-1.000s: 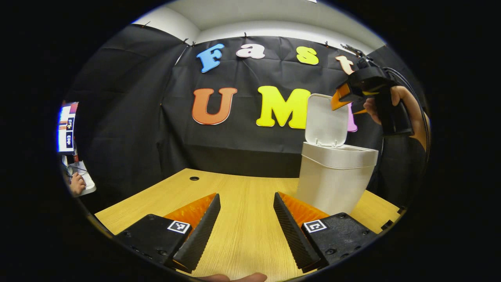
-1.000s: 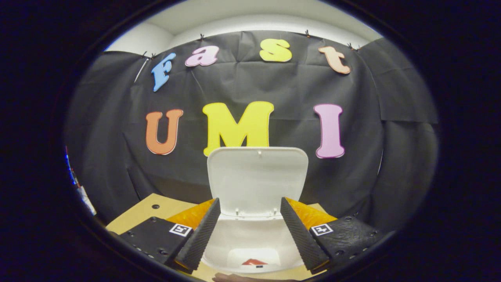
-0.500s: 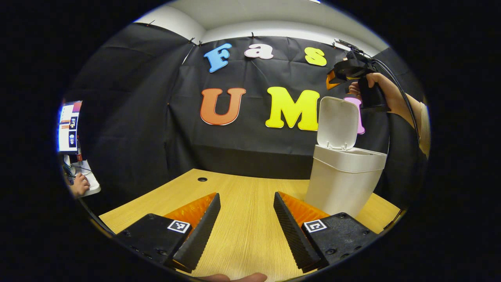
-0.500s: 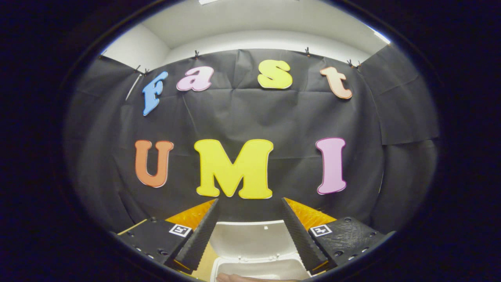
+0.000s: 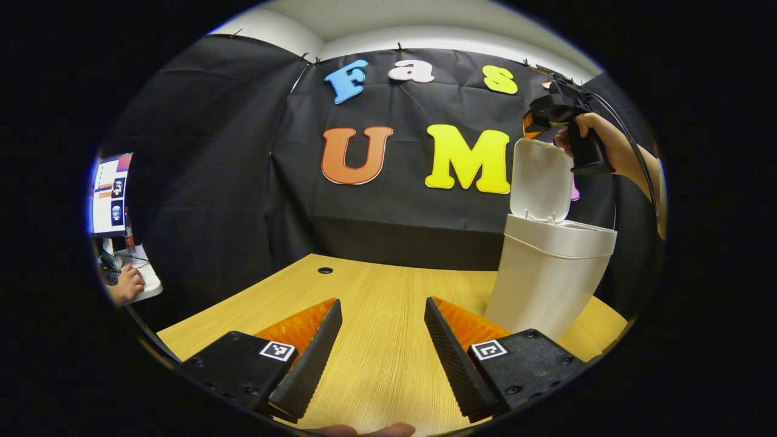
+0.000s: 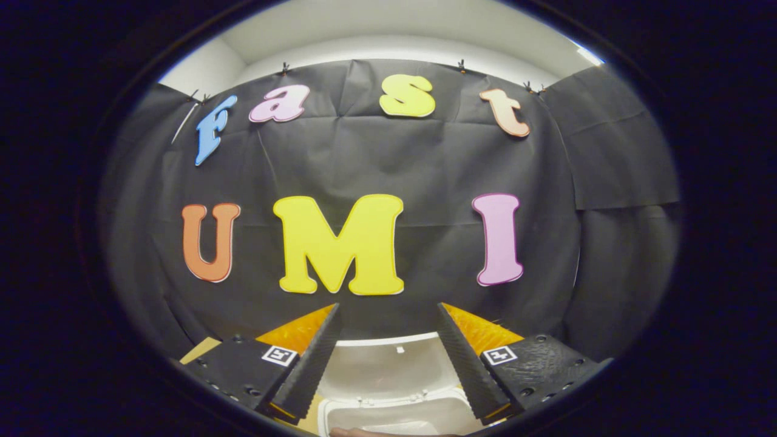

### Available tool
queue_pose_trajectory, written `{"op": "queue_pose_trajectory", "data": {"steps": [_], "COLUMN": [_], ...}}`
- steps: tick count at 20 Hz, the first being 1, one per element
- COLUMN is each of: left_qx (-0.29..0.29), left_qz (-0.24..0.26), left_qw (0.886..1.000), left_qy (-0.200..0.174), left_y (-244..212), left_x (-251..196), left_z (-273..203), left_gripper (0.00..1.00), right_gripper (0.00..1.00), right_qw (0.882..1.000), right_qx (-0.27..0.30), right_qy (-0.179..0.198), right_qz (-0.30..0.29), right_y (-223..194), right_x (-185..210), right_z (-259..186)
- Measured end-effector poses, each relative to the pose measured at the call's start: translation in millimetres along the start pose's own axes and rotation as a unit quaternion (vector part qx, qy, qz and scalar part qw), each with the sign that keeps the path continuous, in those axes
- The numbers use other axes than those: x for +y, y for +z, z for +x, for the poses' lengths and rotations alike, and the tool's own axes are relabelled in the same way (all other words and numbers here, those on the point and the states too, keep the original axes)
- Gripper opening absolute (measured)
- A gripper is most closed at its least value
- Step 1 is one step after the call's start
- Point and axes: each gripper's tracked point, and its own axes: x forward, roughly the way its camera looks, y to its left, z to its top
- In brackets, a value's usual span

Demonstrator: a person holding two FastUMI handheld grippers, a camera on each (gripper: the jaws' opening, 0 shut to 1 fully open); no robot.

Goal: Press the lid of the desktop garbage bin to open it, pick up the crumpled paper on the desktop and throw it into the bin, then pick up the pop can on the desktop and drop it into the bin, and finally close the garbage bin lid.

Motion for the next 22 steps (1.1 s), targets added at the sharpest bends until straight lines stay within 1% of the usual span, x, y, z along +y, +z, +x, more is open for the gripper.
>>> {"op": "queue_pose_trajectory", "data": {"steps": [2, 4, 5, 6, 8, 10, 12, 14, 15, 17, 19, 22], "left_qx": [-0.005, -0.013, -0.012, -0.010, -0.023, -0.031, -0.039, -0.036, -0.035, -0.036, -0.034, -0.025], "left_qz": [0.002, 0.002, 0.001, -0.001, -0.004, 0.006, 0.012, 0.013, 0.011, 0.013, 0.013, 0.006], "left_qw": [1.000, 1.000, 1.000, 1.000, 0.999, 0.999, 0.999, 0.998, 0.998, 0.997, 0.997, 0.997], "left_qy": [-0.005, 0.000, -0.003, -0.012, -0.033, -0.031, -0.034, -0.047, -0.059, -0.069, -0.072, -0.075], "left_y": [2.5, 6.0, 5.3, 4.2, 11.1, 14.2, 18.4, 16.9, 17.1, 17.3, 15.6, 11.7], "left_x": [-2.4, -1.6, -4.6, -11.4, -25.0, -28.1, -35.1, -45.8, -52.8, -58.7, -61.3, -60.6], "left_z": [-1.9, -2.2, -2.7, -3.7, -8.1, -13.7, -17.5, -19.7, -22.1, -24.4, -24.3, -21.6], "left_gripper": [0.89, 0.89, 0.89, 0.89, 0.89, 0.89, 0.89, 0.89, 0.89, 0.89, 0.89, 0.89], "right_gripper": [0.94, 0.97, 0.95, 0.95, 0.95, 0.97, 0.95, 0.95, 0.95, 0.94, 0.97, 0.96], "right_qw": [1.000, 1.000, 1.000, 1.000, 1.000, 0.999, 0.999, 0.998, 0.998, 0.999, 0.998, 0.997], "right_qx": [0.006, 0.007, 0.011, 0.011, 0.025, 0.038, 0.050, 0.064, 0.060, 0.049, 0.053, 0.063], "right_qy": [0.002, 0.005, 0.009, 0.010, -0.006, 0.003, 0.005, 0.002, 0.005, 0.005, 0.009, 0.007], "right_qz": [0.001, 0.006, 0.000, -0.007, -0.011, -0.002, -0.003, 0.003, -0.003, -0.013, -0.011, -0.048], "right_y": [-3.2, -7.6, -13.6, -17.8, -29.2, -38.5, -47.4, -53.6, -51.6, -45.5, -48.5, -57.3], "right_x": [-2.6, -8.0, -8.4, -9.7, -22.9, -17.8, -19.2, -22.9, -23.2, -29.3, -31.1, -29.9], "right_z": [-8.8, -28.4, -38.9, -48.4, -67.0, -78.1, -82.5, -84.7, -86.5, -88.6, -90.0, -91.8]}}
